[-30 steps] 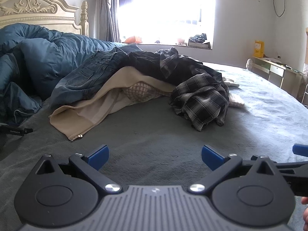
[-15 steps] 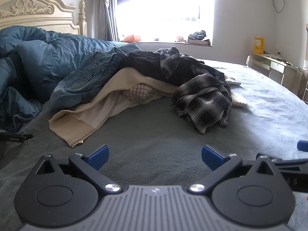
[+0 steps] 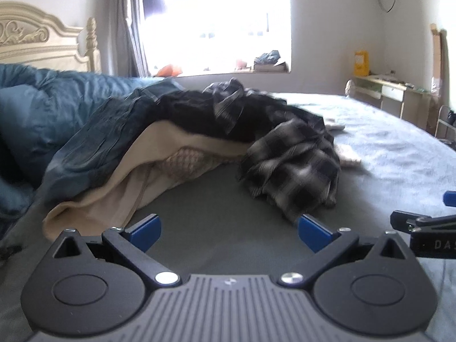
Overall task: Fold clothes
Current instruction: 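Grasp the plaid shirt with the right gripper while the left gripper grasps it too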
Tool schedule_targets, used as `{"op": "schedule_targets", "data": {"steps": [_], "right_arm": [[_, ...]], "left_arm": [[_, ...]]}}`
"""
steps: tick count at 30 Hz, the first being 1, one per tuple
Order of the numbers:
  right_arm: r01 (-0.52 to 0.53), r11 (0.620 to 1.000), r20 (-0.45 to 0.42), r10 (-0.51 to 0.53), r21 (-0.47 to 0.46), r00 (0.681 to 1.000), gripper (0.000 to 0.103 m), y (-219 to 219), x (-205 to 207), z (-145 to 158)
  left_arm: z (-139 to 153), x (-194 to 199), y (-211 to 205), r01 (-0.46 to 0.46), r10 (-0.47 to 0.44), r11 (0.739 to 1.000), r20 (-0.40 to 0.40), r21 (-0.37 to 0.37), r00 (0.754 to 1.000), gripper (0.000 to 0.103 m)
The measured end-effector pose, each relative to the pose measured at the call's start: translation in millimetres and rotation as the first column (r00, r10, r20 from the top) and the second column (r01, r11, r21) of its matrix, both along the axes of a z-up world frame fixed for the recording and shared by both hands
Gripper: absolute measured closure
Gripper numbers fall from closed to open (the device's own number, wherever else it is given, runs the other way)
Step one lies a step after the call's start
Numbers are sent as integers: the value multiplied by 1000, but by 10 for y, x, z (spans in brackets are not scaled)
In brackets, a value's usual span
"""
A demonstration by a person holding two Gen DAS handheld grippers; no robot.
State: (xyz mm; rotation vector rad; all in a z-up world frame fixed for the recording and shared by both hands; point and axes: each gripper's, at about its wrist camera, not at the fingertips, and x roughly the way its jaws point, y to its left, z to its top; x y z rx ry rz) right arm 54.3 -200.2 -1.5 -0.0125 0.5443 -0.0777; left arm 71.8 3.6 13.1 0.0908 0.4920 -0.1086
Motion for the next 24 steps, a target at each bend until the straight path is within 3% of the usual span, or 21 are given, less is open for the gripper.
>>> {"op": "schedule_targets", "data": {"steps": [7,13,19,22,24], "right_arm": [[-98,995,83,97,11,992,1,-226,701,99],[-150,977,113,134,152,985,1,-453,1412,194],[-214,927,120,185,309,975,1,-632,2103,167],[-255,888,108,231,383,967,1,-642,2407,135],[-254,883,87,239,395,967,2,-613,2569,115]], "left_arm": [[-100,723,-123,88,-85,995,59,-52,995,0],[-199,1245,-342,187,-182,982,105,-38,978,0],[-335,1670,-597,246,-245,969,103,7,964,2],[-397,1847,-710,258,-261,965,85,37,962,7],[-423,1929,-772,262,-266,963,76,55,961,13]]}}
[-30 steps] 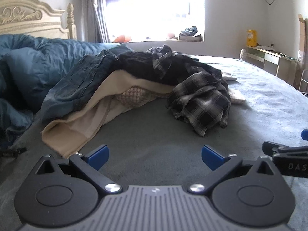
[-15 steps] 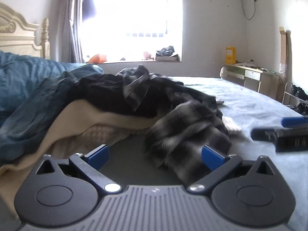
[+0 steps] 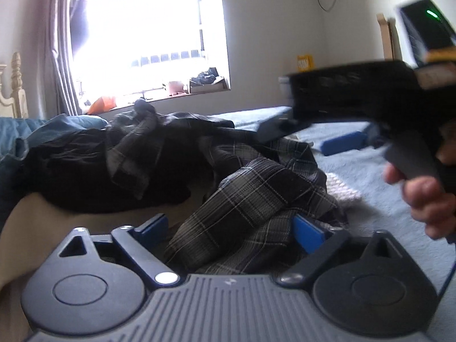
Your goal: Fold clothes
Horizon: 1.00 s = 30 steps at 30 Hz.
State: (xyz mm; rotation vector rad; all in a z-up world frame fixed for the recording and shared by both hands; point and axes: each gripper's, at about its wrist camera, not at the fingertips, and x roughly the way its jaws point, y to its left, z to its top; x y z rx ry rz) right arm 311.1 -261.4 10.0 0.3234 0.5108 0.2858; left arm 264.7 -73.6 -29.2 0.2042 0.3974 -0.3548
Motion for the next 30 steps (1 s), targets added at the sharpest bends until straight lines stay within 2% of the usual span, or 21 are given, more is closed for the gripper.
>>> {"op": "schedule_targets", "data": {"steps": [3,6,7,8,9,11,13,15,21,30], "right_arm": [[-26,1000,-30,26,-5,999,4,58,205,-47],[-36,997,-56,32,-70,998,15,177,361,-101],[-37,994,-72,30,-104,997,27,222,417,-124],[-32,990,-92,20,-137,996,44,258,433,-140],[-29,985,-112,10,-169,994,51,295,449,-157],[-27,978,-133,0,-206,991,78,335,436,-173],[-26,974,-111,1,-225,994,88,347,336,-118],[-24,976,-101,1,-219,995,91,314,205,-45],[-70,990,-100,58,-122,993,92,79,-277,90],[-185,982,-89,186,26,979,93,69,-1390,107]], "left_arm": [[-25,46,-59,4,-4,1000,8,12,1000,23],[-39,78,-119,7,-7,1000,-2,17,1000,40],[-41,81,-132,5,-5,1000,-5,15,1000,49],[-41,78,-143,2,-2,1000,-8,13,1000,56],[-42,71,-154,3,-3,1000,-12,12,1000,61],[-41,36,-167,8,-8,1000,-24,14,1000,89],[-24,-9,-168,13,-12,1000,-34,13,999,93],[21,-91,-145,24,-24,1000,-38,-3,999,97],[188,-500,-79,86,-90,995,-82,-56,993,99],[191,-1613,52,237,-247,968,-132,-87,960,100]]}}
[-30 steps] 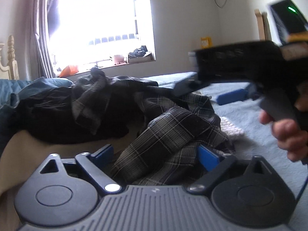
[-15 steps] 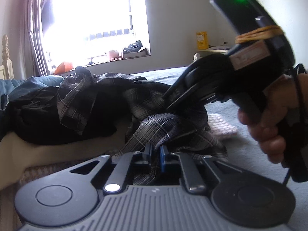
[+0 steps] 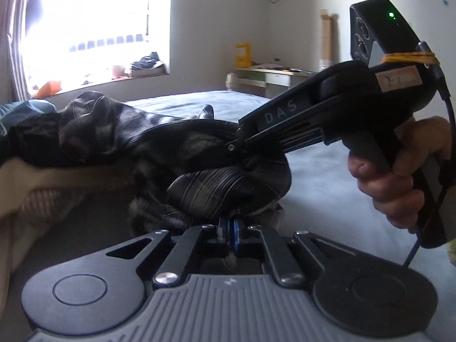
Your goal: Fold clothes
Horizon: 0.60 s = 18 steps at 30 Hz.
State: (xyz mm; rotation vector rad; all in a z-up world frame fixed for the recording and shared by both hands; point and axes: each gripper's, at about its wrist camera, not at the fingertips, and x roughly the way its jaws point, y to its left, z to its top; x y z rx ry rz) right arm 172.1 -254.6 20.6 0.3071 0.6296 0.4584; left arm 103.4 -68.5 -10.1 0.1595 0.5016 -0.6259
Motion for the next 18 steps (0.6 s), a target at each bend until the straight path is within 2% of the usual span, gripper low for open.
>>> {"op": "schedule_targets", "data": {"steps": [6,9,12,18], "right_arm": [[-86,987,3,86,135,996,93,24,-880,-70],[-109,969,7,110,222,994,93,-23,-1325,-105],[-121,956,23,119,268,993,93,-60,-1835,-146],[-94,936,25,91,340,996,93,-103,-2737,-380]], "left_arm": [[-11,-804,219,43,-45,997,-38,-57,998,100],[1,-1201,337,61,-69,992,-75,-106,995,99],[-11,-1556,421,80,-95,986,-98,-148,991,99],[-101,-2332,387,151,-173,975,-128,-164,977,98]]}}
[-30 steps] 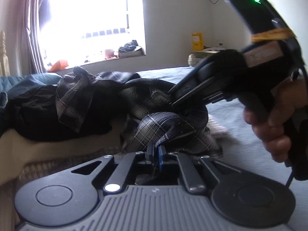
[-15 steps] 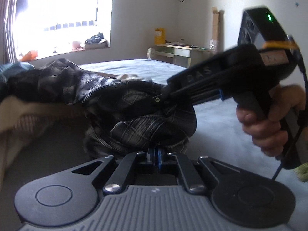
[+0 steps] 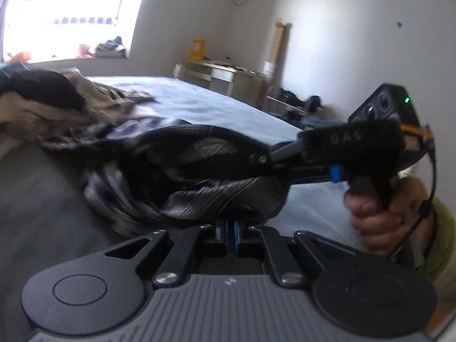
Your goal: Fold clothes
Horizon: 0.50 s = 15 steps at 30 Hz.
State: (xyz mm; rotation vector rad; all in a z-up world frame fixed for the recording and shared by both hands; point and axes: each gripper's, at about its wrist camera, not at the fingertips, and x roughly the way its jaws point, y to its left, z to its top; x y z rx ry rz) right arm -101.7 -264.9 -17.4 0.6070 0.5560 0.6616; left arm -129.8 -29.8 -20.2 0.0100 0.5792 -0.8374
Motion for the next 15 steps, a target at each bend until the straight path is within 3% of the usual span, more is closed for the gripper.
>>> {"op": "schedule_targets", "data": {"steps": [3,7,8,10,12,15], "right_arm": [[43,999,-1,-43,-24,999,92,-24,-308,-169],[109,991,-55,-113,-72,992,88,-145,-463,-412],[122,990,-66,-127,-71,990,84,-195,-488,-439],[134,988,-61,-140,-82,988,80,-293,-534,-407],[149,983,-37,-154,-102,987,74,-394,-566,-303],[173,971,39,-169,-163,985,58,-485,-530,-22]], "left_arm": [[-151,-195,-31,5,-4,999,-28,34,1000,92],[-310,-227,-15,-28,33,998,-112,49,993,74],[-313,-268,15,-42,48,998,-120,51,992,65],[-299,-371,108,-83,89,995,-110,55,990,56],[-254,-414,181,-130,135,990,-94,56,986,54],[-141,-382,302,-199,200,980,-66,24,978,46]]}}
